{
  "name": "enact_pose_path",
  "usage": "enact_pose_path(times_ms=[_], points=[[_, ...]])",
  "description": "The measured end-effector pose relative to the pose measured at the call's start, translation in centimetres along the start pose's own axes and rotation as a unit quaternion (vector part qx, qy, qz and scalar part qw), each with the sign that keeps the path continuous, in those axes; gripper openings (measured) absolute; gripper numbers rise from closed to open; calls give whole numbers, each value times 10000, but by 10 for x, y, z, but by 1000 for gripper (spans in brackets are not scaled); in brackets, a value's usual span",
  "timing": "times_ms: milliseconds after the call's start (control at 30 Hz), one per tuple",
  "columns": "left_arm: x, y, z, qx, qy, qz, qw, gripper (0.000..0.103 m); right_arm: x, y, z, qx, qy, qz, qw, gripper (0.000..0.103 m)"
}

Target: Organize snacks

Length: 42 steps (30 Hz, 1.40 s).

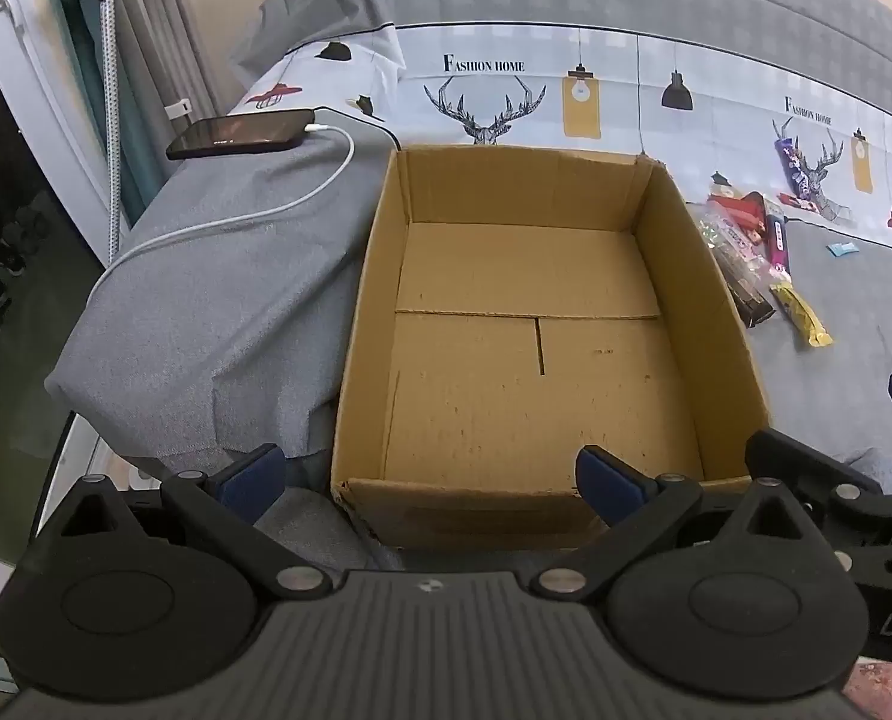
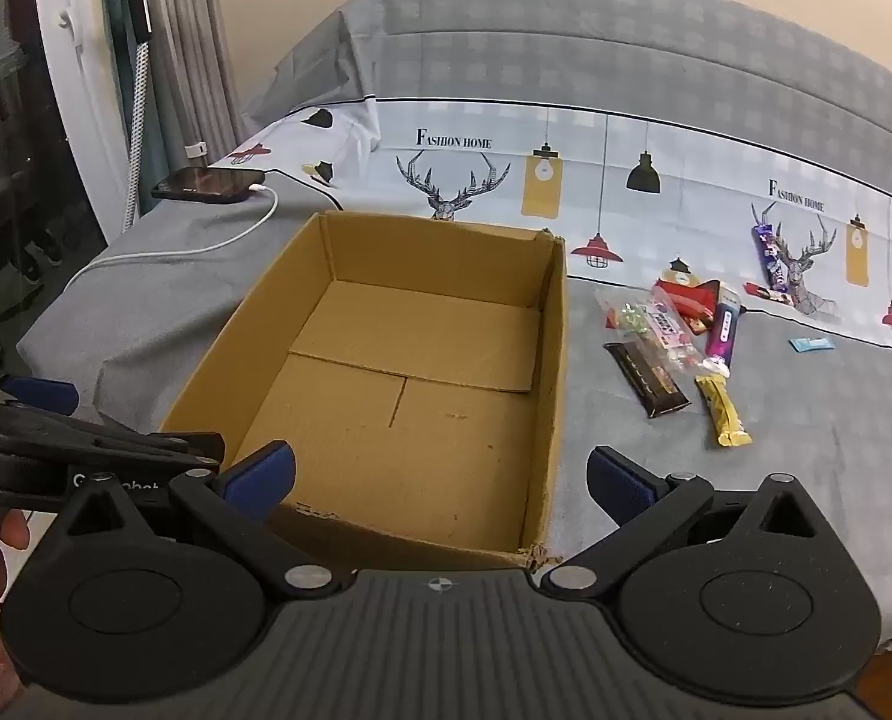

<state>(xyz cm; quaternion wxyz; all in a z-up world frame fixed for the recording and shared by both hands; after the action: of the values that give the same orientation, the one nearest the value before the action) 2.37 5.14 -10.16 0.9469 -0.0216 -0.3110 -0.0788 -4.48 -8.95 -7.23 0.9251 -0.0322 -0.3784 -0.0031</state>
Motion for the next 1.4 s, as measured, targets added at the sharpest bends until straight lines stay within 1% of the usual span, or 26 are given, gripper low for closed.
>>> enact_pose_path(times_ms=[1033,1400], points=[[-3,2,-1,19,16,-7,10000,103,0,5,-1,52,16,-8,10000,103],[-6,4,-4,28,71,-27,10000,103,-6,6,-4,187,146,-150,9996,103]])
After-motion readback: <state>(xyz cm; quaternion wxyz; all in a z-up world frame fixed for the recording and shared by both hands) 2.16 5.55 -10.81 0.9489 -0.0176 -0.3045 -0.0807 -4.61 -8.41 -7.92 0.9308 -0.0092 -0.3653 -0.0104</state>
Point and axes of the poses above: each gripper's, at about its wrist camera, not at the fingertips, and z roughly against the way its jaws point, y to its left, x to its top, the point moved 10 cm from there along -z, roughly the way its jaws point, and after that the axes turned 12 degrees about z, right-handed, at the moved point
